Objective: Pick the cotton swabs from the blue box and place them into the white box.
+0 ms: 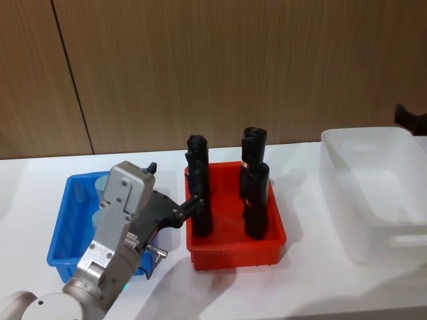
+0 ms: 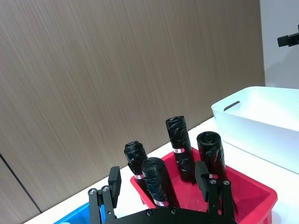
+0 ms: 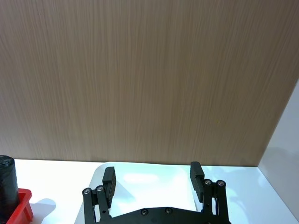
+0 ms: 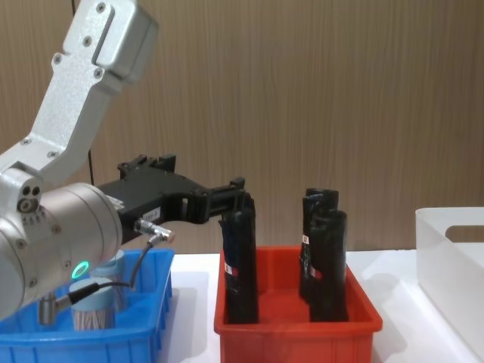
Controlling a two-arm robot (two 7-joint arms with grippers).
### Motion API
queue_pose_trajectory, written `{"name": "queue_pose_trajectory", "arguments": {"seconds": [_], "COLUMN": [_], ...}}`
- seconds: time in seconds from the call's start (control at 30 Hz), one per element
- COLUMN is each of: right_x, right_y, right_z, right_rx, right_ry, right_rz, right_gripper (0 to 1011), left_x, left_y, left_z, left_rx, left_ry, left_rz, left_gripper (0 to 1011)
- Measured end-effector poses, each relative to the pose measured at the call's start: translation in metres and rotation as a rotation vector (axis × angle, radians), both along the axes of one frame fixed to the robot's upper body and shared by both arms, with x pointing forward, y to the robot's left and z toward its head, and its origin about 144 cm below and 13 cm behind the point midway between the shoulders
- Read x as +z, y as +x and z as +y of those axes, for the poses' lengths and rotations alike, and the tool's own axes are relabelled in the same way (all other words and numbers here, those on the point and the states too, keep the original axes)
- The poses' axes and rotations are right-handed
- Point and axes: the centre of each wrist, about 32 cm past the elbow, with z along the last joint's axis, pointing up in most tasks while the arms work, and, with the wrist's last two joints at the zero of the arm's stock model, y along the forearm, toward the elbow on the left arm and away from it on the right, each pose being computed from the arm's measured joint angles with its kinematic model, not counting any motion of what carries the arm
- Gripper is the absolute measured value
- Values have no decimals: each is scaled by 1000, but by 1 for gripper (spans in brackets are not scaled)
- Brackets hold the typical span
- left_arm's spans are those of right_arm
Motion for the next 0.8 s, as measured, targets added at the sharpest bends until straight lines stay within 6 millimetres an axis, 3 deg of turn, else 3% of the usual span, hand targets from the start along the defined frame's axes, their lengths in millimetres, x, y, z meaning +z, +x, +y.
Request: {"name": "queue_pose_trajectory", "arguments": {"seconds": [0.8], "right_x": [0], "right_y": [0], "right_z": [0], "right_rx": [0], "right_ry": [0], "right_rz": [0], "right_gripper": [1002], "left_x": [0], "left_y": [0], "left_z": [0], "left_rx": [0], "left_ry": [0], "left_rz": [0], "left_gripper": [1000]}}
